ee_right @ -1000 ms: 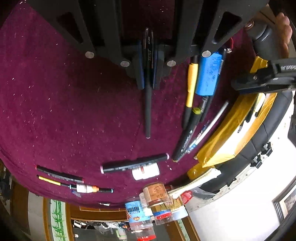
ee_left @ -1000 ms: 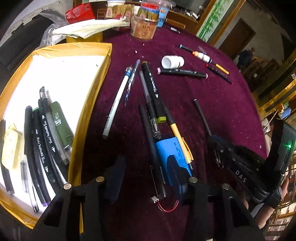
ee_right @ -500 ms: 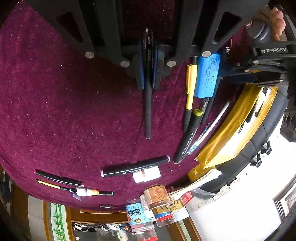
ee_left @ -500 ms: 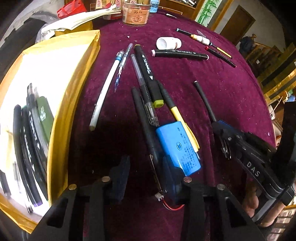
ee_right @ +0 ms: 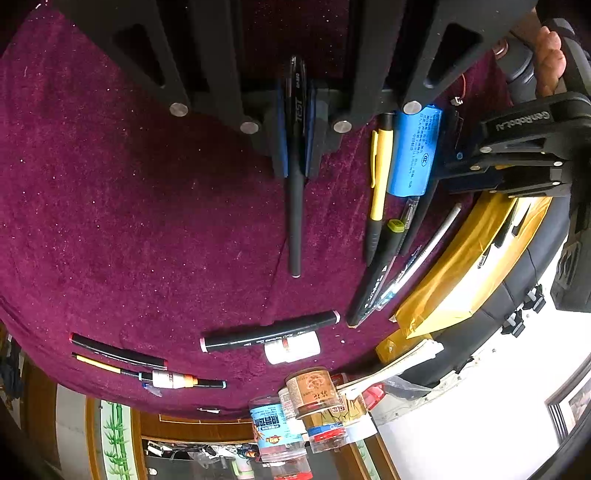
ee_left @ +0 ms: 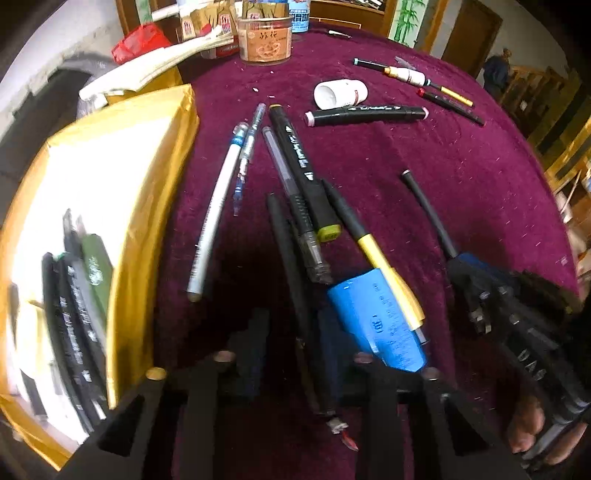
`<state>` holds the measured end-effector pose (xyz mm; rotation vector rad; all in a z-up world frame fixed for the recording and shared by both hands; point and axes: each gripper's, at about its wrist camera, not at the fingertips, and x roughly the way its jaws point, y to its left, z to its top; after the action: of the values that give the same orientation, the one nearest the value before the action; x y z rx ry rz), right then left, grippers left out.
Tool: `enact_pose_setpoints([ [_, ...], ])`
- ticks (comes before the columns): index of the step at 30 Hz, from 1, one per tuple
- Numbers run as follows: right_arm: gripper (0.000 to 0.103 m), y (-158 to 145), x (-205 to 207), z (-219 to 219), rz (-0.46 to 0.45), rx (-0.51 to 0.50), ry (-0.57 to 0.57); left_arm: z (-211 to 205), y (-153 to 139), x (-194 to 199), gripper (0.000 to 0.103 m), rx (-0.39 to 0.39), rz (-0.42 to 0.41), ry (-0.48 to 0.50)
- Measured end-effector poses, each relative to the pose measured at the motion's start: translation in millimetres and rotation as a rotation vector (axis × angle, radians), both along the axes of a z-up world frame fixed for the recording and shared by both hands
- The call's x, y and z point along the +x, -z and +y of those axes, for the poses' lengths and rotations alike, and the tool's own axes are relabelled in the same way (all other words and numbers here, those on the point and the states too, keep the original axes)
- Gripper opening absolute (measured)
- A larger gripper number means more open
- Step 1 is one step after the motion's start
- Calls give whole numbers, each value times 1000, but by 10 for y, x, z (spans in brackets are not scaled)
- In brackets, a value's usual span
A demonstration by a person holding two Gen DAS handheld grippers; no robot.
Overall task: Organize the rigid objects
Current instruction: 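Grasp a thin black pen with the right tool while the left tool grasps a black pen, then lower both pens into the tray and open both tools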
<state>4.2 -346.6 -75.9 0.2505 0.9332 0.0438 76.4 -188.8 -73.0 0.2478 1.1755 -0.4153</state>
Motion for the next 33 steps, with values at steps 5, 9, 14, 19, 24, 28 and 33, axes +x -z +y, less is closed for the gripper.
enact_pose_setpoints([
  [5,9,-2,5,16,1,-11,0,158,1,-8,13,-61,39,-47],
  [9,9,-7,4,50,3,-32,-1,149,12,52,13,-75,31,-47],
  [14,9,-9,3,44,1,-22,1,189,-76,-8,11,-146,31,-55],
  [19,9,-68,-69,40,-48,20,3,551,-372,-194,11,-277,8,-92],
  [24,9,-285,-144,424,-115,79,-90,1205,-660,-336,11,-393,-21,-196],
  [28,9,-497,-138,877,-159,119,-202,1674,-809,-361,11,-411,-77,-298],
  [33,9,-617,37,1475,-165,129,-340,2059,-696,-202,11,-395,-83,-396],
])
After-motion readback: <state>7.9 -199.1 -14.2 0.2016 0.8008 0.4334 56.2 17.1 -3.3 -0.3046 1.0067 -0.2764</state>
